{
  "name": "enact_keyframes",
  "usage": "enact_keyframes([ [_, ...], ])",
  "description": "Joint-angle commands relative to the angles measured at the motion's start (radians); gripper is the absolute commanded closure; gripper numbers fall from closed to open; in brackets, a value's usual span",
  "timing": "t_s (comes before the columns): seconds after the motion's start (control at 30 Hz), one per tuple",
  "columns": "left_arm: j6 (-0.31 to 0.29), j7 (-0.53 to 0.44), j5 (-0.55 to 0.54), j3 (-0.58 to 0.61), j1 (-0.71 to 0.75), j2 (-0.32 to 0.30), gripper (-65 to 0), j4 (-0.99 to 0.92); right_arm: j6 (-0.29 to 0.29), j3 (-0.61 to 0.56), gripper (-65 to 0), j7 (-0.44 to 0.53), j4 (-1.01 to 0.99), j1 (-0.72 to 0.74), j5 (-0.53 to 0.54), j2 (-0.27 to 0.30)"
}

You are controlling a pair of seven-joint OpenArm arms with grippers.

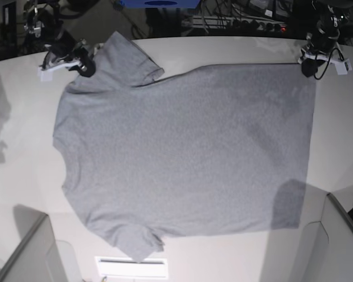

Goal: Fold the T-shirt properly
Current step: 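Pull both shoulder corners apart to straighten the collar edge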

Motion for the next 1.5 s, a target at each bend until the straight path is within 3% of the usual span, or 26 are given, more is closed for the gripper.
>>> enact_keyframes([
  [0.0, 0.0, 0.0, 0.003, -0.004, 0.023, -0.01, 0.0, 0.03, -0.056, 0.001, 0.0, -0.048, -0.01, -0.031, -0.079, 0.01],
  [0.33, 0.0, 0.0, 0.003, -0.006, 0.082, -0.005, 0.0, 0.119, -0.057, 0.001, 0.0, -0.048, 0.187, -0.117, -0.082, 0.01],
  [0.57, 0.0, 0.003, 0.003, -0.006, 0.106, -0.005, 0.0, 0.244, -0.057, 0.001, 0.0, -0.058, 0.21, -0.094, -0.079, 0.011],
  [1.0, 0.008, 0.005, 0.005, -0.001, 0.04, -0.005, 0.0, 0.288, -0.059, 0.136, 0.0, -0.37, 0.291, 0.107, -0.084, -0.024],
  [1.17, 0.118, 0.005, 0.005, 0.005, -0.003, -0.007, 0.0, 0.288, -0.059, 0.13, 0.0, -0.387, 0.289, 0.157, -0.084, -0.027],
  [1.3, 0.126, 0.006, 0.005, 0.005, -0.032, -0.01, 0.0, 0.287, -0.061, 0.13, 0.0, -0.388, 0.286, 0.194, -0.084, -0.027],
  [1.47, 0.126, 0.006, 0.005, 0.005, -0.05, -0.01, 0.0, 0.287, -0.169, 0.128, 0.0, -0.439, 0.286, 0.262, -0.084, -0.026],
])
